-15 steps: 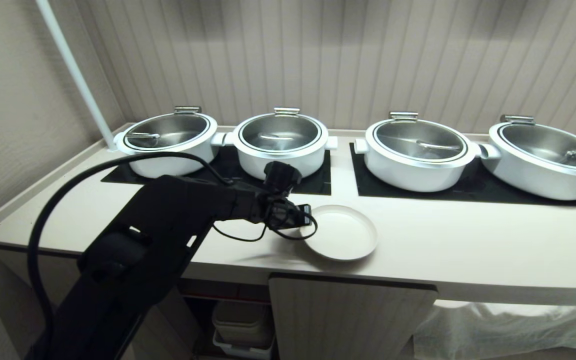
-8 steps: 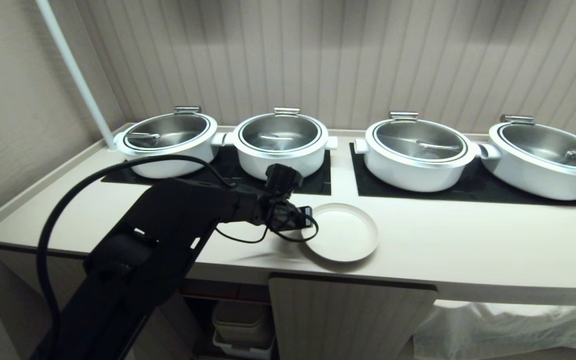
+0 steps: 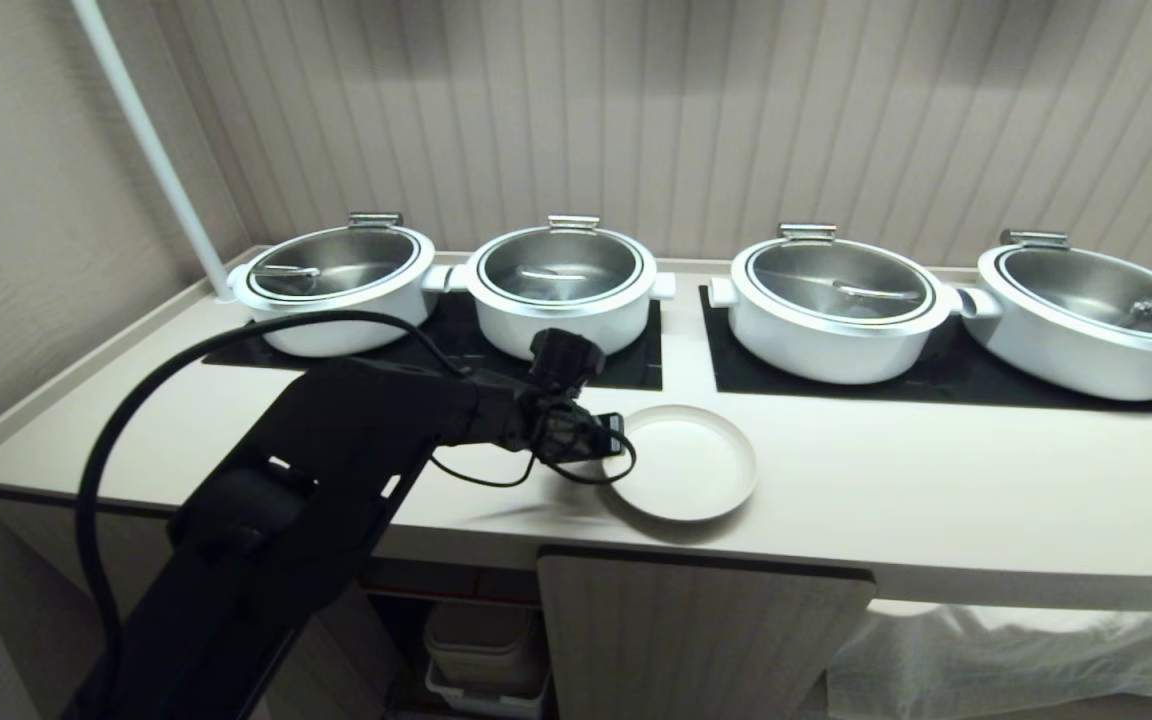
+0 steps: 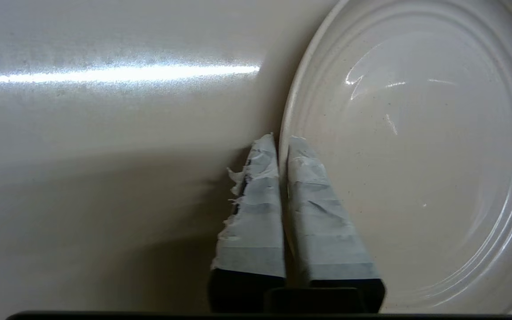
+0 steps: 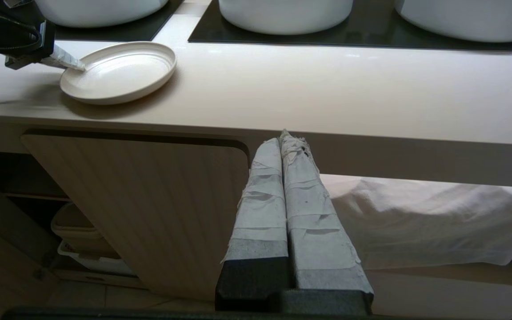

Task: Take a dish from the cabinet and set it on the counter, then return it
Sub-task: Place it on the table

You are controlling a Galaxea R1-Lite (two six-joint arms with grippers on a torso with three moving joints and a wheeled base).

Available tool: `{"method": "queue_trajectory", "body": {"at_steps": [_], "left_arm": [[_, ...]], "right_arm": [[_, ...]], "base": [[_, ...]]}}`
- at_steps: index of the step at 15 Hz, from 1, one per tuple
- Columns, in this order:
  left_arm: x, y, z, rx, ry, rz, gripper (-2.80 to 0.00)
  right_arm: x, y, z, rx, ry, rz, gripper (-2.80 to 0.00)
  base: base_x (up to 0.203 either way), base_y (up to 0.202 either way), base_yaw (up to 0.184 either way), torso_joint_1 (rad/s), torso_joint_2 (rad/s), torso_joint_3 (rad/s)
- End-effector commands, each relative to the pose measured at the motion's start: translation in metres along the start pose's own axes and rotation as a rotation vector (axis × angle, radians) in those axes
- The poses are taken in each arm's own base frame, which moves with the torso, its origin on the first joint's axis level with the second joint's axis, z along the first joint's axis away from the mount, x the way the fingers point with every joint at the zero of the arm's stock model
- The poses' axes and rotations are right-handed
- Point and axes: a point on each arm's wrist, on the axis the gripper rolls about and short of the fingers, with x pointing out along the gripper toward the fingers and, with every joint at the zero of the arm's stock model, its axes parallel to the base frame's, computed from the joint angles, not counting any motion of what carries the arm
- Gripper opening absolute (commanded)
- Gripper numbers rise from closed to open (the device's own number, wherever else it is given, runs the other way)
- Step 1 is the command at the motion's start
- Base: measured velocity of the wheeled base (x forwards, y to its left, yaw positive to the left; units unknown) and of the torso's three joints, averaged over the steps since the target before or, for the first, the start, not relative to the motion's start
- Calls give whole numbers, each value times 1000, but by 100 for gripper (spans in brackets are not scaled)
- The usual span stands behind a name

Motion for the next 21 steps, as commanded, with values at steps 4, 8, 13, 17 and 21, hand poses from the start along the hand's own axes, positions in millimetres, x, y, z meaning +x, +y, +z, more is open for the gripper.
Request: {"method": "queue_trajectory", "body": {"at_steps": [4,8,13,17,21], "left_arm": [[1,2,1,-5,-6,-2,0],[-6,0,8,-4,-29,-6,0],[-31,-6,24,4,-92,5,0],[-58,-6,28,96,-122,78,0],[-85,-3,22,129,-158,131,0]], "right_arm": [[0,0,0,-1,0,1,-280],[0,0,0,1,0,1,-280],[0,0,0,0,1,1,-280],[0,0,0,-1,-1,1,-280],[0,0,0,0,0,1,-280]], "base": [[0,0,0,0,0,0],[0,0,0,0,0,0],[0,0,0,0,0,0],[0,0,0,0,0,0],[0,0,0,0,0,0]]}}
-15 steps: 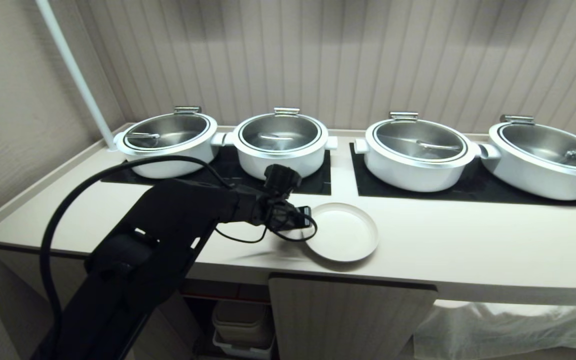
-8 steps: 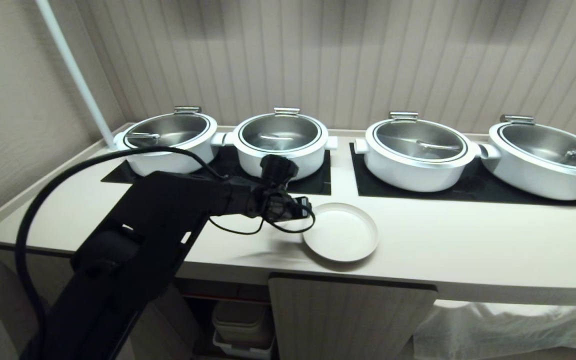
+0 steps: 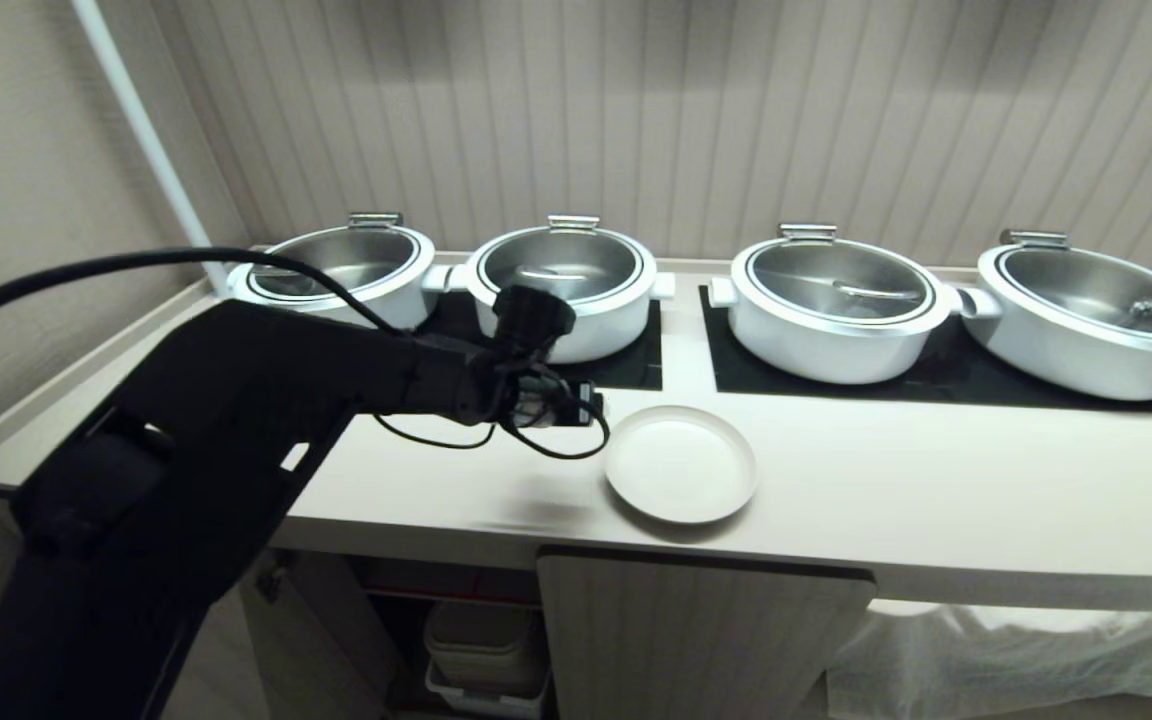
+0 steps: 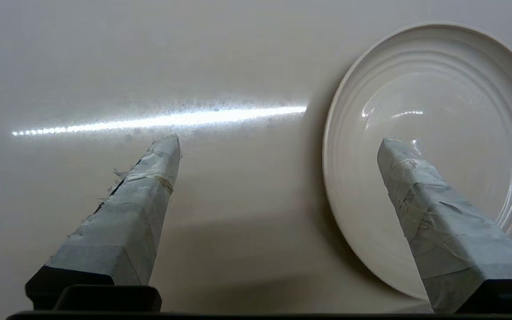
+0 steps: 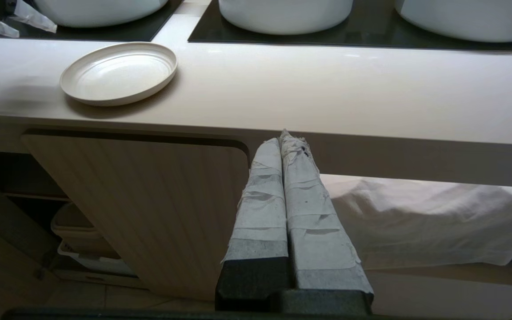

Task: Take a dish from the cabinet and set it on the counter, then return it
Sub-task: Place it on the table, then pick up the plate from the table

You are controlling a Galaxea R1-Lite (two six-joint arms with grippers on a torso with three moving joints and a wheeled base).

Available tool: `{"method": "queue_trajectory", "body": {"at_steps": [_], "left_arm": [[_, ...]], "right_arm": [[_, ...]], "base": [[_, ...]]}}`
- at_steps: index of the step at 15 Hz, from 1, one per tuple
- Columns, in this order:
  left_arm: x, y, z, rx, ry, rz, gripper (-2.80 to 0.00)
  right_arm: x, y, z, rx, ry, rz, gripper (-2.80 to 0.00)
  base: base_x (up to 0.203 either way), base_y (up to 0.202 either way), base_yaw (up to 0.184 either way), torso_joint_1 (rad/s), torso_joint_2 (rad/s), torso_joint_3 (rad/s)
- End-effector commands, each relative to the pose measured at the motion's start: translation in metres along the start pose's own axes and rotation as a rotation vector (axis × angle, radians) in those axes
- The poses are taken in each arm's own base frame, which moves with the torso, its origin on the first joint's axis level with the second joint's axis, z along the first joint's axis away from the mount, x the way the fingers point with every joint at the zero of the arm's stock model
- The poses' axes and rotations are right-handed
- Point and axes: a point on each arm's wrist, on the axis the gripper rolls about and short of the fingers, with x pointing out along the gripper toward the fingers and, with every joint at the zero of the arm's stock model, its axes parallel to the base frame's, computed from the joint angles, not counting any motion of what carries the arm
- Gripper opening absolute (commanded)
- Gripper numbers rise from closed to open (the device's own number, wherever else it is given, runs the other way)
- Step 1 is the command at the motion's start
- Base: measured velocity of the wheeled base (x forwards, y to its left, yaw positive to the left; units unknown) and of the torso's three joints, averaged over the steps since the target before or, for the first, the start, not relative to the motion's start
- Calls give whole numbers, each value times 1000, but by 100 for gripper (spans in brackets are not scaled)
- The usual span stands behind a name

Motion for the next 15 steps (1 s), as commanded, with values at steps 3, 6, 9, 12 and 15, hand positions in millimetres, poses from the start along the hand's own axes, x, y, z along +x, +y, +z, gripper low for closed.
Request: {"method": "queue_trajectory", "body": {"at_steps": [3,6,9,12,15], "left_arm": [[-39,8,-9,8,-43,21,-280],[-72,19,-23,1,-84,35,-280],[-119,33,-32,-14,-132,76,-280],[-159,53,-53,-35,-149,148,-280],[-186,71,-85,-53,-166,210,-280]], "right_arm": [[0,0,0,0,1,0,-280],[0,0,0,0,-1,0,-280],[0,0,0,0,-1,0,-280],[0,0,0,0,-1,0,-280],[0,0,0,0,0,0,-280]], "base": [[0,0,0,0,0,0],[0,0,0,0,0,0],[0,0,0,0,0,0],[0,0,0,0,0,0],[0,0,0,0,0,0]]}}
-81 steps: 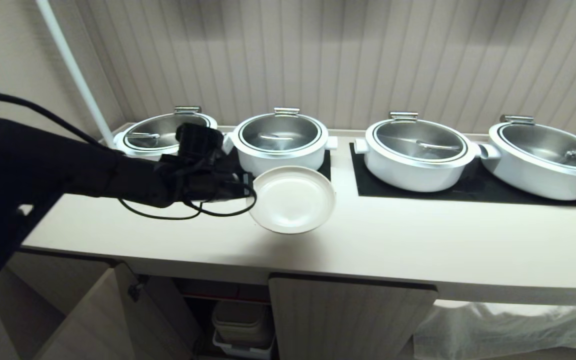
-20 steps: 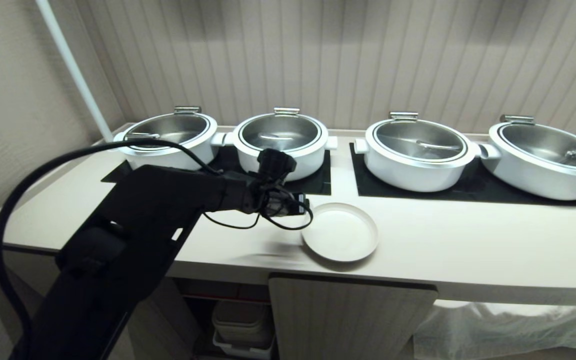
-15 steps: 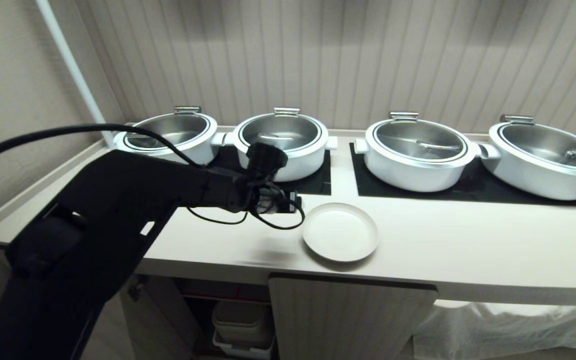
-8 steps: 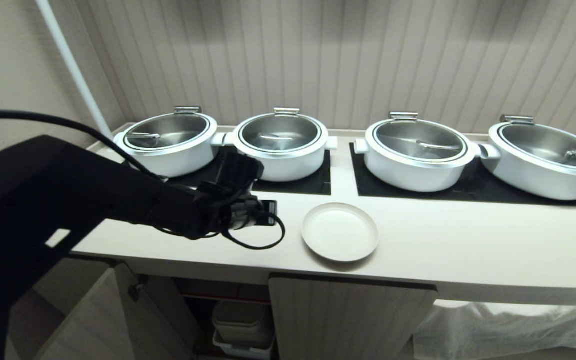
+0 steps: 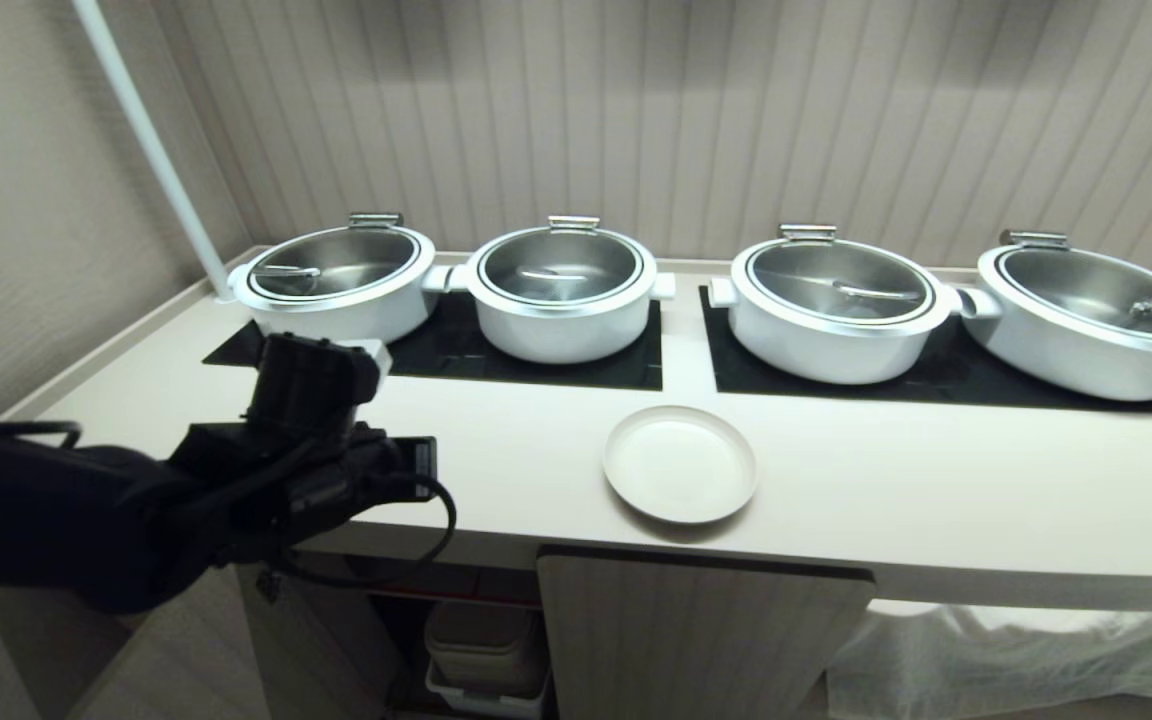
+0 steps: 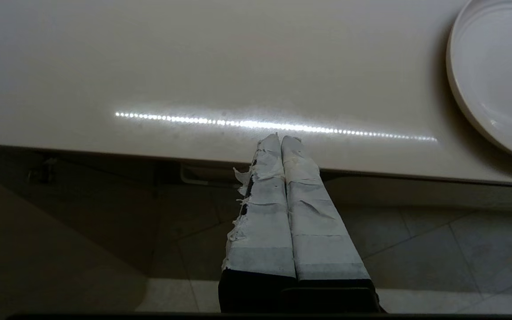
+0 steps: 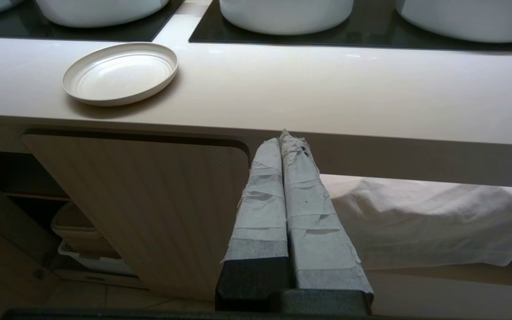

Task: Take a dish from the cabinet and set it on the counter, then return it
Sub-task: Pick up the plate from the table

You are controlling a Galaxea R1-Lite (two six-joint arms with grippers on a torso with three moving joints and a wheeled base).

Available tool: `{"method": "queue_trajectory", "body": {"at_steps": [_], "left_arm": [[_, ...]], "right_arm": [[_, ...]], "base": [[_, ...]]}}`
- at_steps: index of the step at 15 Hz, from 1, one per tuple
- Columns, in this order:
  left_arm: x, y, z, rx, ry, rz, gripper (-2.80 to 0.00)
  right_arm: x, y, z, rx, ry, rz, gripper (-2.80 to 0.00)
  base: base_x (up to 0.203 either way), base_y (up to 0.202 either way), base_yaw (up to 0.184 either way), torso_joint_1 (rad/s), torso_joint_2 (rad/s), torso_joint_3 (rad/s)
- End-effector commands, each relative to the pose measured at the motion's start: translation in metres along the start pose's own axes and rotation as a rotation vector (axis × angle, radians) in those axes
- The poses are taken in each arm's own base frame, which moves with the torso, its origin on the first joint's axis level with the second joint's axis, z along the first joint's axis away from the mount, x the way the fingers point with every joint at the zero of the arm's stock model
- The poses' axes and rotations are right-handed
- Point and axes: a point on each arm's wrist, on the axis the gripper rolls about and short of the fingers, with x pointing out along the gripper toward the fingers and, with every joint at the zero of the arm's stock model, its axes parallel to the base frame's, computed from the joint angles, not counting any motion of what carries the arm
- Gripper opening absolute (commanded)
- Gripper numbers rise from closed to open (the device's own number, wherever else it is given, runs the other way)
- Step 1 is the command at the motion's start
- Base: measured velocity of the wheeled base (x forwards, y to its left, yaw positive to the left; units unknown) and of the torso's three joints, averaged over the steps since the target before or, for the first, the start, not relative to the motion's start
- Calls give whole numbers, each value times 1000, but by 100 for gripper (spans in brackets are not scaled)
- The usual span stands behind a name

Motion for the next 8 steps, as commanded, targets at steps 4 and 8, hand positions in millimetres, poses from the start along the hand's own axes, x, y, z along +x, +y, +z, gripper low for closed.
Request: {"method": "queue_trajectory", "body": {"at_steps": [4,8], "left_arm": [[-61,40,-31,-42,-61,90,-280],[-96,75,-66,-49,-61,188,-280]], "right_arm": [[0,0,0,0,1,-1,-280],[0,0,0,0,-1,0,-280]], "base": [[0,0,0,0,0,0],[0,0,0,0,0,0]]}}
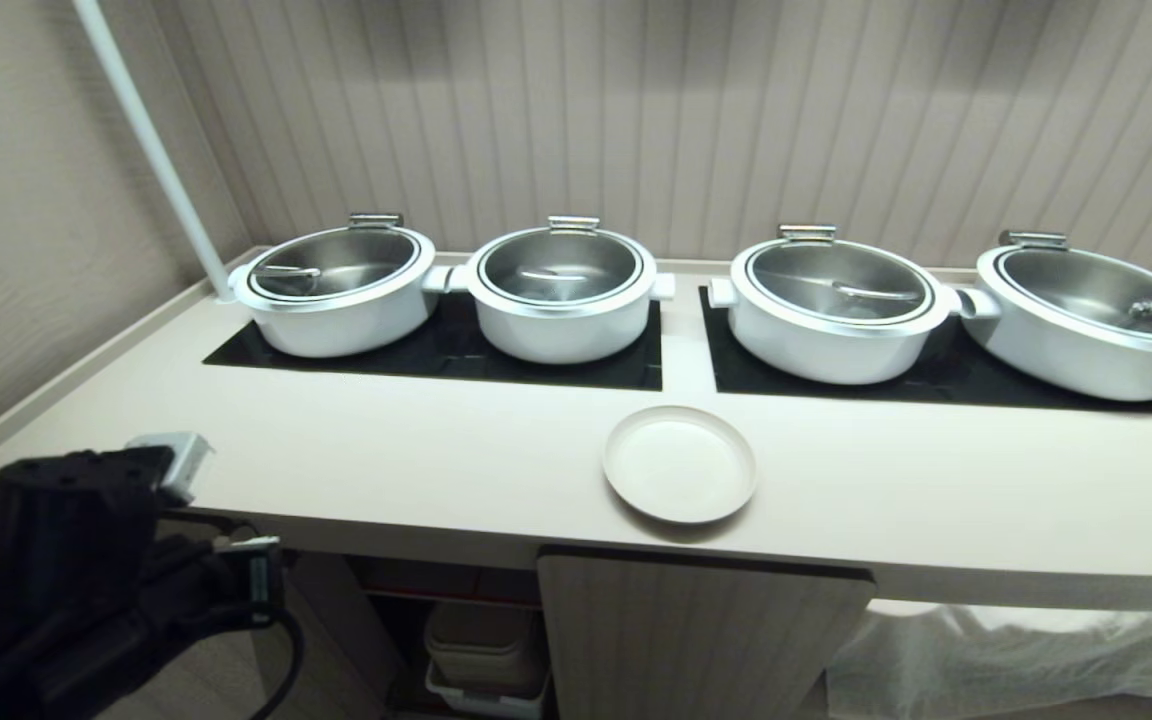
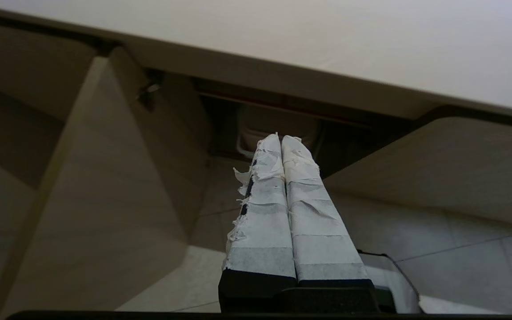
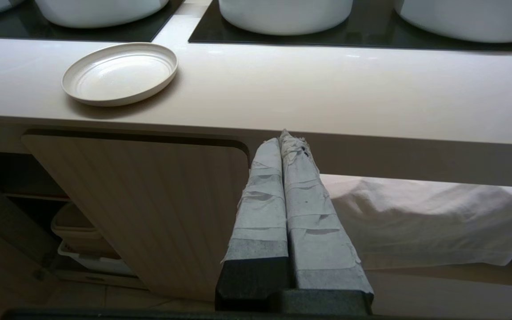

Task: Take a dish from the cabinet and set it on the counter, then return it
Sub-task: Pick up the plate from the table

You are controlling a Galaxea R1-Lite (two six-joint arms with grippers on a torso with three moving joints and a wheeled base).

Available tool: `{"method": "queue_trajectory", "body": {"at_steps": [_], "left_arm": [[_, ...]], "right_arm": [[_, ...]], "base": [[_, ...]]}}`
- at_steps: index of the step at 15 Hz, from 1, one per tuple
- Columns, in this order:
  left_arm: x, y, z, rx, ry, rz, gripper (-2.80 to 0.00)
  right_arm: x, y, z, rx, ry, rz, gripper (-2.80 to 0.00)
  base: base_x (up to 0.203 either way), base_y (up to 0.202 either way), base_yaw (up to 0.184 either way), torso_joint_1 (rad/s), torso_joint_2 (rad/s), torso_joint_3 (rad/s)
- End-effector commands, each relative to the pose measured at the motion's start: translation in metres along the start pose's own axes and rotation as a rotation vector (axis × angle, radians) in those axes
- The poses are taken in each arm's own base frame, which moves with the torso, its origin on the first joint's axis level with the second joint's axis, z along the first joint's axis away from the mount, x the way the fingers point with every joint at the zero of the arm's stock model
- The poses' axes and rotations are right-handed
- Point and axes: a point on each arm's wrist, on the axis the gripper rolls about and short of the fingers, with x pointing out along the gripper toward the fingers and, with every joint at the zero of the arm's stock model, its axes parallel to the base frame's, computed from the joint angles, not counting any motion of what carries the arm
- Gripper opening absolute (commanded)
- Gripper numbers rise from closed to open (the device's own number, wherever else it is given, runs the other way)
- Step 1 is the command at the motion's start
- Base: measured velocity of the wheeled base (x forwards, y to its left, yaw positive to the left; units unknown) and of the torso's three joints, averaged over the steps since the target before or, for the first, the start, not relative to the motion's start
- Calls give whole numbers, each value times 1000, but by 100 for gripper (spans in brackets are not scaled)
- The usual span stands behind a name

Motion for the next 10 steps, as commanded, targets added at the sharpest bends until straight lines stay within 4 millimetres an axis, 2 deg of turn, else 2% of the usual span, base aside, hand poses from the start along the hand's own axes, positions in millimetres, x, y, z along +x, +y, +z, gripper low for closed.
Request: {"method": "queue_trajectory", "body": {"at_steps": [1,5,10], "left_arm": [[-19,24,-13,5,-38,65,-280],[-45,51,-49,46,-58,161,-280],[-84,62,-76,67,-202,169,-280]], "right_arm": [[0,0,0,-1,0,0,-280],[0,0,0,1,-1,0,-280],[0,0,0,-1,0,0,-280]], "base": [[0,0,0,0,0,0],[0,0,0,0,0,0],[0,0,0,0,0,0]]}}
